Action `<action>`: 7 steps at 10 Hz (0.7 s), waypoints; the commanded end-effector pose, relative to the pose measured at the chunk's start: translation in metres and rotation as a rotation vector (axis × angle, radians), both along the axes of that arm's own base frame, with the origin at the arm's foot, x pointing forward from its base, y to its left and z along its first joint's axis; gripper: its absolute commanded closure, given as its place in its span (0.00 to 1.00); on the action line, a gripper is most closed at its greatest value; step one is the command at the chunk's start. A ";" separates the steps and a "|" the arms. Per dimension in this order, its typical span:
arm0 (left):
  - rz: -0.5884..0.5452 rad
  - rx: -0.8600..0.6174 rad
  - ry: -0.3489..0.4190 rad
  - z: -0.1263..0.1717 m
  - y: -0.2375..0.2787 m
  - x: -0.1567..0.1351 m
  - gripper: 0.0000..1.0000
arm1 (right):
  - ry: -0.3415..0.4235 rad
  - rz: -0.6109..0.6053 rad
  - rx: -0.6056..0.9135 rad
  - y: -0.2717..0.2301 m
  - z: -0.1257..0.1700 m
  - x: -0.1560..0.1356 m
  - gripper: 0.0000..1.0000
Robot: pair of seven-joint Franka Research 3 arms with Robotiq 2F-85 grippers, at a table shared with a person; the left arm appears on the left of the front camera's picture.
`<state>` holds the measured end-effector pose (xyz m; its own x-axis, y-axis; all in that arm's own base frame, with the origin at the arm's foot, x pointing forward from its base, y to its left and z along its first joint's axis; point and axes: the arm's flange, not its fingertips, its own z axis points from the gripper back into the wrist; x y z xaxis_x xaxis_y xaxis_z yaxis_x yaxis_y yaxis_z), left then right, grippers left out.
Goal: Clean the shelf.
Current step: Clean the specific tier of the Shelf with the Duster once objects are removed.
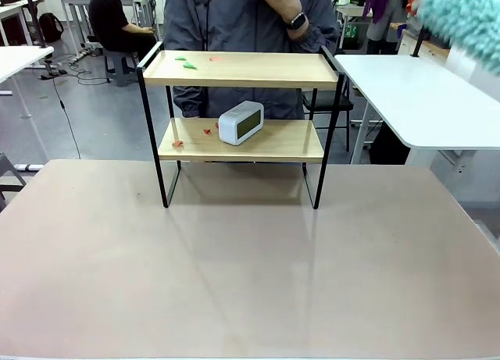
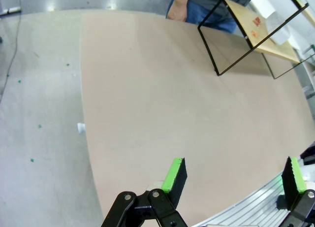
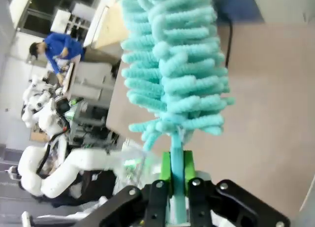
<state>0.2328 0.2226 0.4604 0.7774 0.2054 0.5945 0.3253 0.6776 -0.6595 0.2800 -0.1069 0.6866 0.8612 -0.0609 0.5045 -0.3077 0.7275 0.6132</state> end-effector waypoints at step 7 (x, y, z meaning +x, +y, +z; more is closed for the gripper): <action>-0.007 -0.006 -0.032 0.001 -0.001 0.001 0.00 | -0.083 0.073 -0.113 0.137 0.004 0.032 0.88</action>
